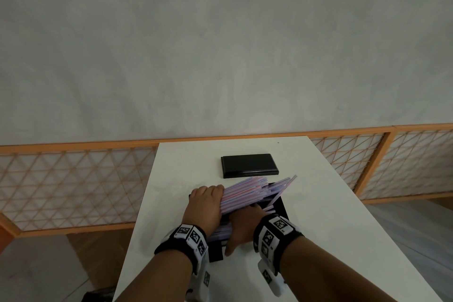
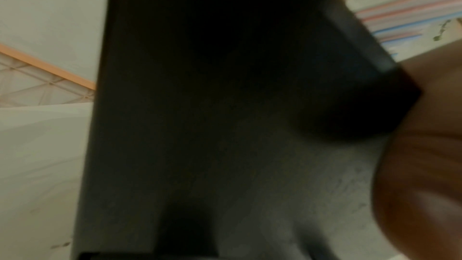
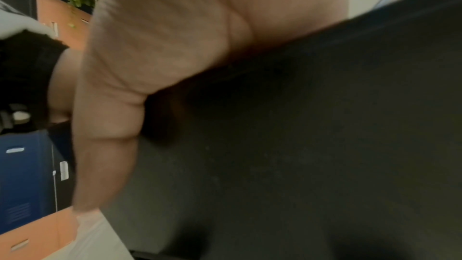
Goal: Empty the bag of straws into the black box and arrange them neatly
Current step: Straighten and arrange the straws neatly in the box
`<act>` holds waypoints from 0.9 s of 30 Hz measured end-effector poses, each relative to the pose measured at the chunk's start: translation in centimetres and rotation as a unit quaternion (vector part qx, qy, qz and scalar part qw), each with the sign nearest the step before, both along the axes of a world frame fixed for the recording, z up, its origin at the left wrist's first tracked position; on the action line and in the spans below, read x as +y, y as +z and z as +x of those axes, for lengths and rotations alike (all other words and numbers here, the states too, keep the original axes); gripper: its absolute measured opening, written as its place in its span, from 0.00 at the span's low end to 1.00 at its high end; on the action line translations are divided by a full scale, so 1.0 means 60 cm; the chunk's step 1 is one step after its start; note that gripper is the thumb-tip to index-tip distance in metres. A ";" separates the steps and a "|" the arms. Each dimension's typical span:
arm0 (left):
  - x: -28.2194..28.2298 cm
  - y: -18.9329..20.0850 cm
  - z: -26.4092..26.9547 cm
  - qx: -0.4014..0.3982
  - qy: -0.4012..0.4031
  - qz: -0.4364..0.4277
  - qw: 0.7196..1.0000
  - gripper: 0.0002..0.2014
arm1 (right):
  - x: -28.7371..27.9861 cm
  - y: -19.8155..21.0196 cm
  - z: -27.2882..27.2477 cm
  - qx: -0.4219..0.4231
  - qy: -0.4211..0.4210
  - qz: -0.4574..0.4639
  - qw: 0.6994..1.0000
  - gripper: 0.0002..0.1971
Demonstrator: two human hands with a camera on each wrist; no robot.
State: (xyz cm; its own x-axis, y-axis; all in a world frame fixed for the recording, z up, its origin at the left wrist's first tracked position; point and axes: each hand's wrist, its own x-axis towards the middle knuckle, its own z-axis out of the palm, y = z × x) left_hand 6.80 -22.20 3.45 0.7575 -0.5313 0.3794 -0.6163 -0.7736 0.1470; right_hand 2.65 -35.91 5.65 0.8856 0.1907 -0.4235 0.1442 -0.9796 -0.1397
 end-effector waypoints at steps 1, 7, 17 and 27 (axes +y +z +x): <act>0.001 -0.001 0.000 -0.002 0.001 0.001 1.000 0.23 | 0.000 0.004 -0.001 0.000 0.005 0.014 1.000 0.41; 0.001 -0.003 0.001 -0.013 -0.002 -0.001 1.000 0.23 | -0.011 -0.001 -0.011 -0.045 0.062 0.064 0.995 0.41; 0.001 -0.003 0.001 -0.011 -0.001 -0.003 1.000 0.22 | -0.029 -0.018 -0.020 -0.090 0.068 0.060 0.992 0.45; -0.001 -0.006 0.006 0.004 0.009 -0.006 1.000 0.21 | -0.039 -0.012 -0.041 -0.215 0.043 0.048 0.974 0.45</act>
